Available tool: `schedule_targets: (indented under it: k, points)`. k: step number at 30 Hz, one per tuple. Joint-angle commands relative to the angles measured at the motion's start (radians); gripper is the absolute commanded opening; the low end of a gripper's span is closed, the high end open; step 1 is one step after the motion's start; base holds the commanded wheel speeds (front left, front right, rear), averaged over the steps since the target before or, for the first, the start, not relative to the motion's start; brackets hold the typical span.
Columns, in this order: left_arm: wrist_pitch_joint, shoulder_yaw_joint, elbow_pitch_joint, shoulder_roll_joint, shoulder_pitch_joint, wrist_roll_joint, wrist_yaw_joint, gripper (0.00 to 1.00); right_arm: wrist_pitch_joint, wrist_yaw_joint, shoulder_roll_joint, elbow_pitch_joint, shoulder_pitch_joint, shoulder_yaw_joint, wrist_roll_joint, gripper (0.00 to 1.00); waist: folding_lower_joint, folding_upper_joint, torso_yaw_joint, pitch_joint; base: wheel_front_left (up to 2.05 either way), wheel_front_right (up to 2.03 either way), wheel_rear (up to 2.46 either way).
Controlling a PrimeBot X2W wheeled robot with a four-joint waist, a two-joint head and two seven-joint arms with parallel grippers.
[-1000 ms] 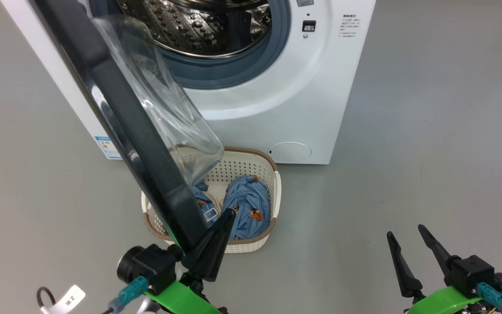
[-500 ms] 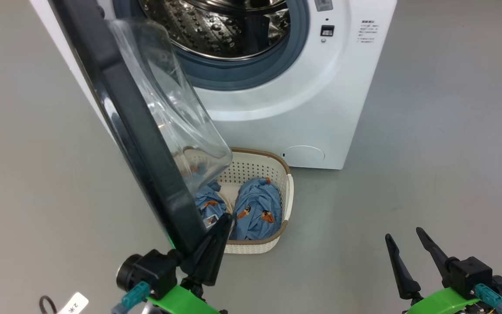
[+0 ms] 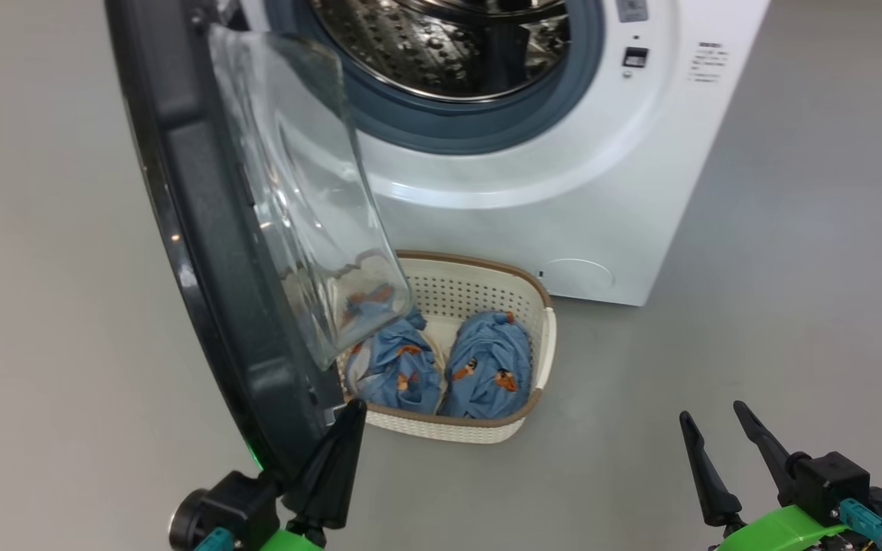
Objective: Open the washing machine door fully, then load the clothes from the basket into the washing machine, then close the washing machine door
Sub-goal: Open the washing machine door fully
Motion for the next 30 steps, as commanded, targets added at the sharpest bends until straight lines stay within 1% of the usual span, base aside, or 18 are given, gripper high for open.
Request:
schedule_targets:
  k: [1, 7, 13, 20, 26, 30]
  points:
    - [0.002, 0.048, -0.034, 0.024, -0.008, 0.003, 0.014, 0.00, -0.012, 0.006, -0.006, -0.019, -0.005, 0.024, 0.004, 1.00, 0.0000, 0.0000, 0.024, -0.004, 0.00, 0.00, 0.00]
    - [0.017, 0.063, -0.069, 0.037, 0.021, -0.007, 0.035, 0.00, -0.012, 0.006, -0.003, -0.017, -0.005, 0.027, 0.006, 1.00, 0.0000, 0.0000, 0.069, -0.017, 0.00, 0.00, 0.00]
    - [0.017, 0.097, -0.050, 0.059, 0.020, -0.020, 0.050, 0.00, -0.012, 0.006, 0.001, -0.014, 0.003, 0.030, 0.008, 1.00, 0.0000, 0.0000, 0.089, -0.033, 0.00, 0.00, 0.00]
    - [0.013, 0.183, 0.004, 0.101, -0.002, -0.053, 0.073, 0.00, -0.012, 0.006, -0.002, -0.011, 0.009, 0.036, 0.012, 1.00, 0.0000, 0.0000, 0.091, -0.039, 0.00, 0.00, 0.00]
    - [0.005, 0.289, 0.068, 0.137, -0.041, -0.106, 0.093, 0.00, -0.012, 0.006, -0.012, -0.011, 0.005, 0.037, 0.013, 1.00, 0.0000, 0.0000, 0.085, -0.018, 0.00, 0.00, 0.00]
    - [-0.002, 0.352, 0.105, 0.171, -0.070, -0.115, 0.105, 0.00, -0.012, 0.006, -0.022, -0.012, -0.004, 0.041, 0.010, 1.00, 0.0000, 0.0000, 0.079, 0.004, 0.00, 0.00, 0.00]
